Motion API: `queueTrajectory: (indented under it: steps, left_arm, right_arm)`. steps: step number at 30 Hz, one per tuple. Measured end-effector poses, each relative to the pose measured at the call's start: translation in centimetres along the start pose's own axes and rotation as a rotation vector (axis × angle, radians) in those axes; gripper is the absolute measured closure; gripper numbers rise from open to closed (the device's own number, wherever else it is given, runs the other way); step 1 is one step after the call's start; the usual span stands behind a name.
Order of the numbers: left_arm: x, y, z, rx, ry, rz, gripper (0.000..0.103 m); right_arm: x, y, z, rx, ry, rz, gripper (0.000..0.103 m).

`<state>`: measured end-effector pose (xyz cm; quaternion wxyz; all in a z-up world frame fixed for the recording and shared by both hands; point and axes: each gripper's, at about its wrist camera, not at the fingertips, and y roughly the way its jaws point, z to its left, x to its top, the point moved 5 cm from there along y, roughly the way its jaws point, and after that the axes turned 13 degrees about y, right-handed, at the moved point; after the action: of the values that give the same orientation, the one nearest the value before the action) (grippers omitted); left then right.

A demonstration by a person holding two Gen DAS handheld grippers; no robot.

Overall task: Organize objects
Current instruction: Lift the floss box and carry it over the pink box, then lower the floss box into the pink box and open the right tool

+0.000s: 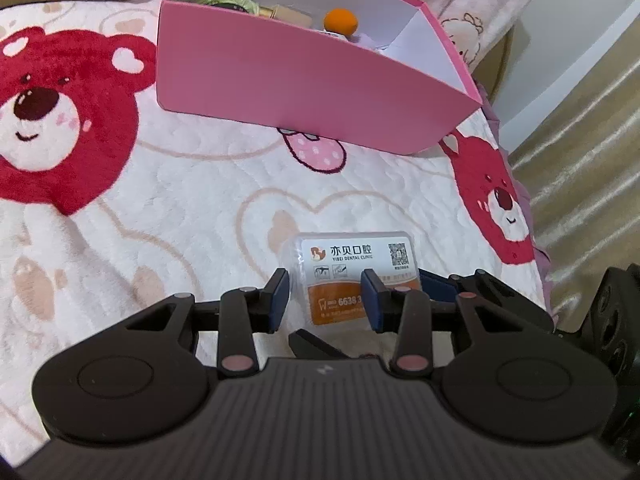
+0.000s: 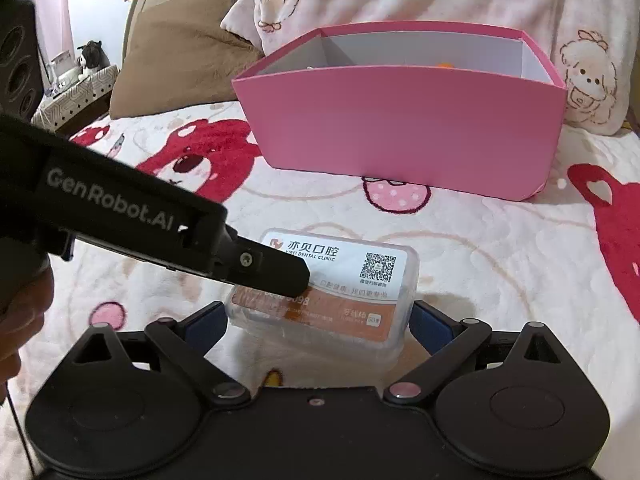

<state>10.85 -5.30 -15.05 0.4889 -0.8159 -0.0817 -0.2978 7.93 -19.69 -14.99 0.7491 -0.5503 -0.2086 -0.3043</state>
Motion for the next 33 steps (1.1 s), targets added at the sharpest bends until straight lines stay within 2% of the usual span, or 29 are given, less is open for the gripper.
queueTrajectory:
  steps: [4, 8, 12, 16, 19, 23, 28, 33]
  left_arm:
    - [0.7, -1.7, -0.5, 0.002, 0.004, 0.001, 0.065]
    - [2.3, -4.2, -1.5, -0.007, 0.032, -0.026, 0.066]
    - [5.0, -6.6, -2.7, -0.007, 0.079, -0.044, 0.066]
    - [8.3, -8.6, -4.3, 0.025, 0.159, -0.073, 0.065]
    - [10.7, -9.3, -4.8, 0.045, 0.183, -0.093, 0.066]
    - [12.9, -10.2, -4.8, 0.046, 0.165, -0.135, 0.066]
    - [14.6, -9.4, -4.0, 0.038, 0.114, -0.120, 0.066]
    - [16.7, -7.6, -2.5, 0.027, 0.074, -0.126, 0.066]
  right_arm:
    - [0.8, -1.2, 1.3, -0.020, -0.033, 0.003, 0.004]
    - [2.9, -3.5, 2.1, -0.021, -0.045, -0.009, 0.004]
    - [5.6, -5.6, 2.7, -0.016, -0.072, -0.043, 0.004]
    - [8.8, -7.0, 3.5, -0.031, -0.127, -0.095, 0.004]
    - [11.2, -7.4, 3.4, -0.023, -0.131, -0.111, 0.004]
    - [13.9, -7.4, 3.3, -0.005, -0.098, -0.075, 0.004]
    - [15.9, -6.3, 3.1, 0.001, -0.128, -0.043, 0.004]
    - [18.0, -4.2, 1.8, 0.023, -0.076, -0.026, 0.004]
